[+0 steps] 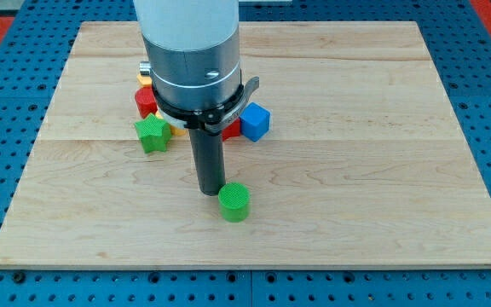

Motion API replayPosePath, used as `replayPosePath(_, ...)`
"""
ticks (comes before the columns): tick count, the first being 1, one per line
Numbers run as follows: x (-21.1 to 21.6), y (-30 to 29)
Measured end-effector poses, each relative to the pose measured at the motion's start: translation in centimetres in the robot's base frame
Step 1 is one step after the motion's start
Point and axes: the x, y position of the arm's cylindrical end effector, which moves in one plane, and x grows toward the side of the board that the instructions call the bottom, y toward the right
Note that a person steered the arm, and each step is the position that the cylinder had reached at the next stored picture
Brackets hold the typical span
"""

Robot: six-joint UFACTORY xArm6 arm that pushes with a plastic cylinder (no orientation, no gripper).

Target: Slide the green circle slightly to the bottom center

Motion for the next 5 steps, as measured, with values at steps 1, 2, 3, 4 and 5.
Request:
replayPosePath(1, -3.0, -0.5)
replayPosePath(2, -7.4, -4.0)
replayPosePath(3, -4.2, -3.5)
replayPosePath(4, -1.2, -3.2)
replayPosePath(5, 1.1, 1.2)
